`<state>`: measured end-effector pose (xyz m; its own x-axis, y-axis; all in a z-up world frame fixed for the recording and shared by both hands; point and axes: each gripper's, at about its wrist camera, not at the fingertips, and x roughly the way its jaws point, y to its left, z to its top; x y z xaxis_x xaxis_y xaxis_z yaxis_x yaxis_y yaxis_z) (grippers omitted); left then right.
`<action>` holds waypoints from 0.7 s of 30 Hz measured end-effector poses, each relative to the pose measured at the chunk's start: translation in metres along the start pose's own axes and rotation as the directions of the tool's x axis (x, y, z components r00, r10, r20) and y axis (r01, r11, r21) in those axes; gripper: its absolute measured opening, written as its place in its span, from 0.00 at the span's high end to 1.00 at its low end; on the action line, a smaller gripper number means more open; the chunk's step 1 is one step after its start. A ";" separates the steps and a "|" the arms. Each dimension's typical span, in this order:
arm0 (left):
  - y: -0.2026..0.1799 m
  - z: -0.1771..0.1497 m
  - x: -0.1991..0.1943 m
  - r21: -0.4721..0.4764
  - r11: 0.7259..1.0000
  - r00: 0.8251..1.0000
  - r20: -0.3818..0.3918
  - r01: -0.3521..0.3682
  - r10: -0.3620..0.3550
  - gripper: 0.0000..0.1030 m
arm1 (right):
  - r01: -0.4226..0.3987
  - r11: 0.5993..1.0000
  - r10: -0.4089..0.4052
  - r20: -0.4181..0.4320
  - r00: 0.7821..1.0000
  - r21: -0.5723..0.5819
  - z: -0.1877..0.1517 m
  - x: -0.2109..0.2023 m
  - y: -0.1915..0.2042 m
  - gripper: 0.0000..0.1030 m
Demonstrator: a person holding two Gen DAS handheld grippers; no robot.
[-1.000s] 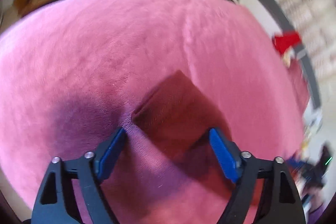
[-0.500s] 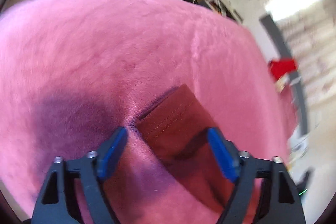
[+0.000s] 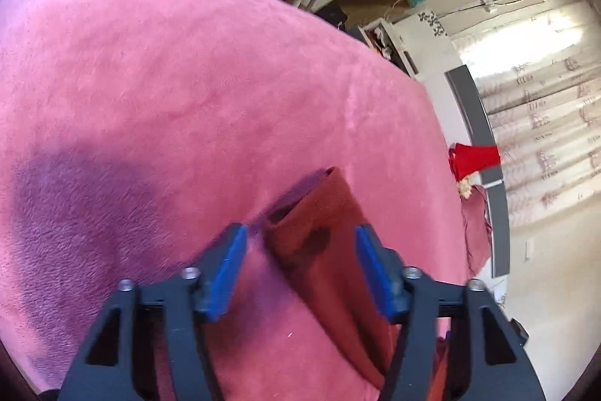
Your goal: Fold clothes
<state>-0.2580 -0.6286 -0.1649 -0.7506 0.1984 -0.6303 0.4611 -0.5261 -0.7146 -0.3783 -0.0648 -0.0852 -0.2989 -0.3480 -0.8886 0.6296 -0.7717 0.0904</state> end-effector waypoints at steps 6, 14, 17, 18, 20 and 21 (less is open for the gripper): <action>-0.044 -0.004 0.025 0.298 0.934 0.976 -0.034 -0.197 0.216 0.29 | 0.047 0.988 -0.062 -0.099 0.993 -0.144 0.007 0.037 0.046 0.79; -0.013 -0.010 -0.014 0.225 0.971 0.996 -0.037 -0.076 0.086 0.90 | 0.040 0.999 -0.040 0.000 0.999 -0.028 -0.010 -0.002 0.027 0.79; 0.013 -0.022 -0.030 0.172 0.983 0.994 -0.074 -0.064 0.078 0.90 | 0.020 0.999 -0.019 0.032 0.999 -0.031 -0.005 -0.007 0.030 0.79; 0.021 -0.027 -0.032 0.164 0.984 0.991 -0.099 -0.073 0.090 0.90 | 0.008 1.000 -0.007 0.033 0.999 -0.028 -0.003 -0.005 0.033 0.79; 0.032 -0.033 -0.039 0.145 0.988 0.990 -0.118 -0.060 0.078 0.86 | -0.006 1.000 0.007 0.020 1.000 -0.021 0.001 0.001 0.040 0.79; 0.034 -0.035 -0.043 0.136 0.990 0.990 -0.127 -0.046 0.063 0.86 | -0.010 1.000 0.010 0.017 1.000 -0.019 0.001 0.002 0.041 0.79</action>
<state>-0.1935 -0.6266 -0.1729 -0.6534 0.2683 -0.7078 0.4266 -0.6419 -0.6371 -0.3533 -0.0979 -0.0828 -0.3043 -0.3648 -0.8800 0.6458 -0.7581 0.0909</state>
